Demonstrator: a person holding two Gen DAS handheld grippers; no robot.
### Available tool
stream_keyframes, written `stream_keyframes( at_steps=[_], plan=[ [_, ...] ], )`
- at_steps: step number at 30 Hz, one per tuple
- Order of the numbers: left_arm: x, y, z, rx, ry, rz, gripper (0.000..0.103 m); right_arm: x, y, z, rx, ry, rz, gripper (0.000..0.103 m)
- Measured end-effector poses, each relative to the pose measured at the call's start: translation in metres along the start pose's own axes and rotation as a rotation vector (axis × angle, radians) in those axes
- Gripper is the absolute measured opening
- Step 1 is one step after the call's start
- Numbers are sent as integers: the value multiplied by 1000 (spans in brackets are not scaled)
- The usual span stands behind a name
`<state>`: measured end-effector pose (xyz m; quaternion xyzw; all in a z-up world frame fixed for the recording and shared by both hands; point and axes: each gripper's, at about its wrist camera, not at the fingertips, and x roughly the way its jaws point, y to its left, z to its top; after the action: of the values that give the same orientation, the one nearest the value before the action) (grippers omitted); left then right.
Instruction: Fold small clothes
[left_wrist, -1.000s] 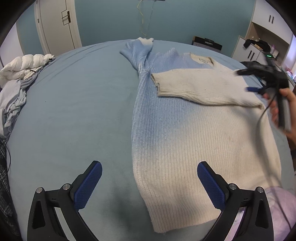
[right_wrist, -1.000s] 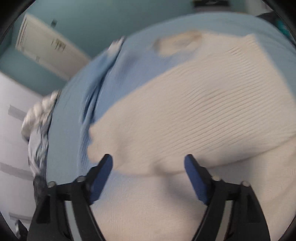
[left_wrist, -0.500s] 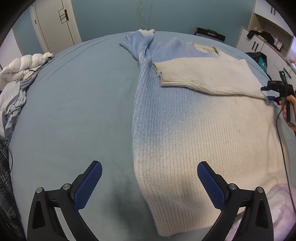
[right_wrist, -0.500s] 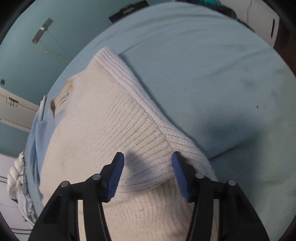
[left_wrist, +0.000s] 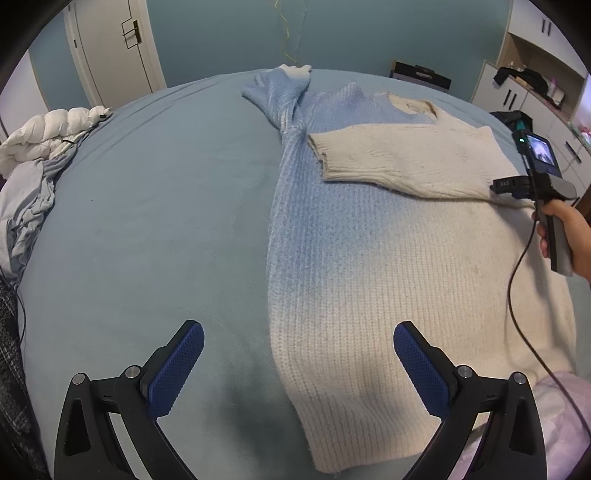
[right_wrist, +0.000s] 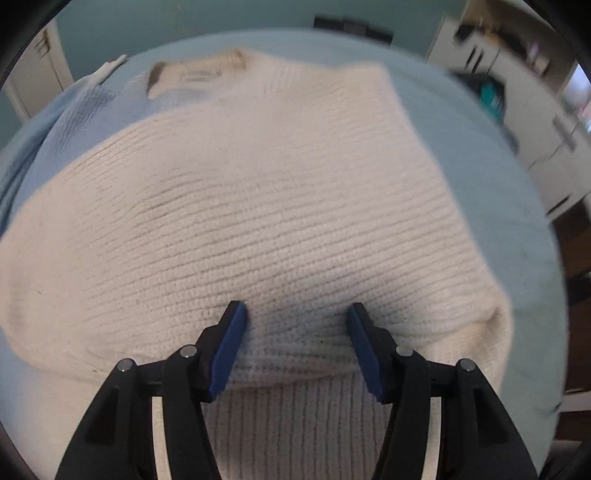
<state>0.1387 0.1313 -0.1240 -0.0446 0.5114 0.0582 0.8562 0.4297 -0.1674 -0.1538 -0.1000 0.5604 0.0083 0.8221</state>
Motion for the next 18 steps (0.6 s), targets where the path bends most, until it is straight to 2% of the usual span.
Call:
stream_keyframes(
  at_steps=[2,3,6,8,9,10,12,15,17,18],
  plan=[
    [-4,1,0,-3,-13,-5,103,-16,4,6,25,69,1,55],
    [-7,2,0,-5,-18,-11,103,-29,6,9,37,64,47,55],
    [-13,4,-1,-13,-30,-24,103,-110,1,-2,104,-22,271,58],
    [-17,3,-2,-14,-42,-27,103,-156,-2,-18,119,-62,346,75],
    [-19,2,-2,-11,-49,-23,103,-175,-4,-30,121,-82,368,87],
    [-19,2,-3,-8,-50,-18,103,-197,-3,-44,125,-112,385,93],
    [-20,0,-4,-4,-54,-16,103,-228,-15,-73,135,-151,413,94],
    [-20,-3,-8,-2,-56,-11,103,-246,-19,-118,187,-200,481,95],
    [-19,-4,-9,-3,-60,-3,103,-229,-24,-138,292,-230,505,103],
    [-18,-5,-10,-3,-61,4,103,-218,-21,-147,339,-239,510,102]
  ],
)
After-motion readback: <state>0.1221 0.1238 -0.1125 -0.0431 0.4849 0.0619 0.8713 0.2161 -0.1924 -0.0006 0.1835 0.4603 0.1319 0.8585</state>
